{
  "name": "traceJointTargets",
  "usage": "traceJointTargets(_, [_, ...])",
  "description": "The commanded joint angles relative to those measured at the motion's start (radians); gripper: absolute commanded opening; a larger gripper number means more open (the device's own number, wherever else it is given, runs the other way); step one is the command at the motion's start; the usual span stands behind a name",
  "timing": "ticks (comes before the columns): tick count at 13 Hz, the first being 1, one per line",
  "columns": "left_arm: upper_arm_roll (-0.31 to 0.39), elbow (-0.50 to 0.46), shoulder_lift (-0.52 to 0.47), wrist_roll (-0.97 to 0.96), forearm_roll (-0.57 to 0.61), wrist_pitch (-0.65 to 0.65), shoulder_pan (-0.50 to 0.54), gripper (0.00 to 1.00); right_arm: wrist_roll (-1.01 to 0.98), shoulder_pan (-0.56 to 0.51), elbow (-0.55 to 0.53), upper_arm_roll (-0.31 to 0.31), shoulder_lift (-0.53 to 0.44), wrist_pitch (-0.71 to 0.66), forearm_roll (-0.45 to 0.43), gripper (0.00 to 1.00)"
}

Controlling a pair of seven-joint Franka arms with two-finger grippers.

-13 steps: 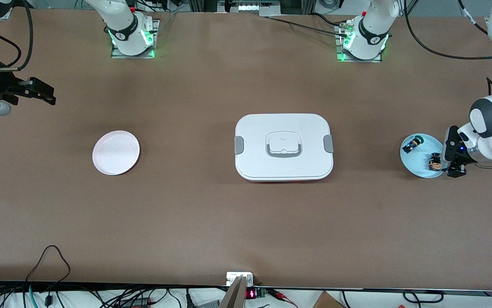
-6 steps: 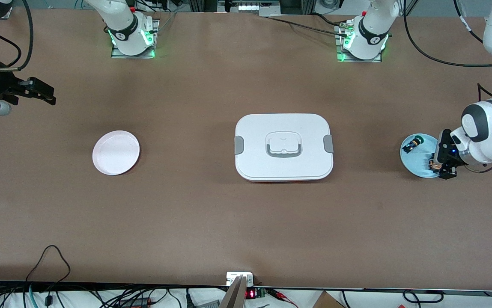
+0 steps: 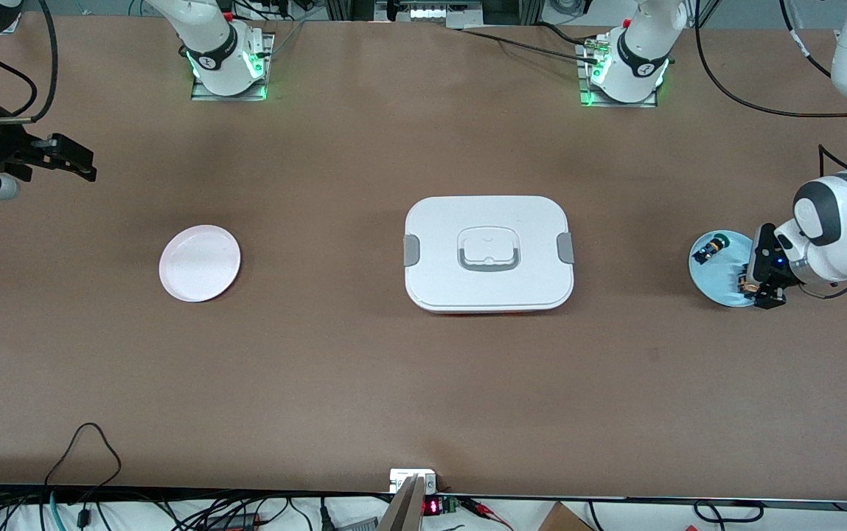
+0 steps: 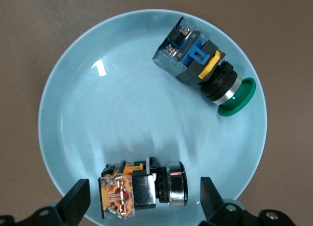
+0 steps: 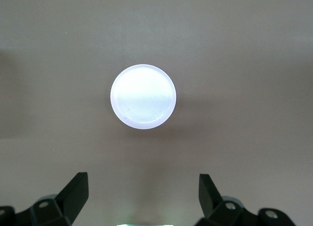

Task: Transfer orange switch to right arm and place
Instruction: 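Close the left gripper on the orange-and-black switch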

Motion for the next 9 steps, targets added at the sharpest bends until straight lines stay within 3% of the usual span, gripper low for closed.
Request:
traceJointTargets(1, [-0.022, 0.015, 0.016, 0.043, -0.023, 0.017, 0.022, 0.99, -0.004, 0.003, 0.012, 0.001, 0.005, 0.0, -0.012, 1.0])
traceJointTargets(3, [-0.026, 0.015, 0.017, 0.055, -0.025, 0.017, 0.029, 0.98, -0.004, 0.003, 0.012, 0.001, 0.005, 0.0, -0.012, 1.0])
traceJointTargets(5, [-0.031, 0.015, 0.019, 0.079, -0.028, 0.017, 0.031, 0.89, -0.003, 0.003, 0.012, 0.001, 0.008, 0.0, -0.012, 1.0])
traceJointTargets(6, [-0.04, 0.016, 0.019, 0.081, -0.028, 0.017, 0.04, 0.78, -0.003, 0.003, 0.012, 0.001, 0.008, 0.0, -0.012, 1.0])
traceJointTargets(8, [-0.069, 0.018, 0.019, 0.083, -0.028, 0.017, 0.068, 0.42, -0.003, 0.003, 0.012, 0.001, 0.008, 0.0, -0.012, 1.0])
traceJointTargets(9, [-0.075, 0.018, 0.019, 0.081, -0.028, 0.016, 0.075, 0.32, -0.003, 0.003, 0.012, 0.001, 0.008, 0.0, -0.012, 1.0])
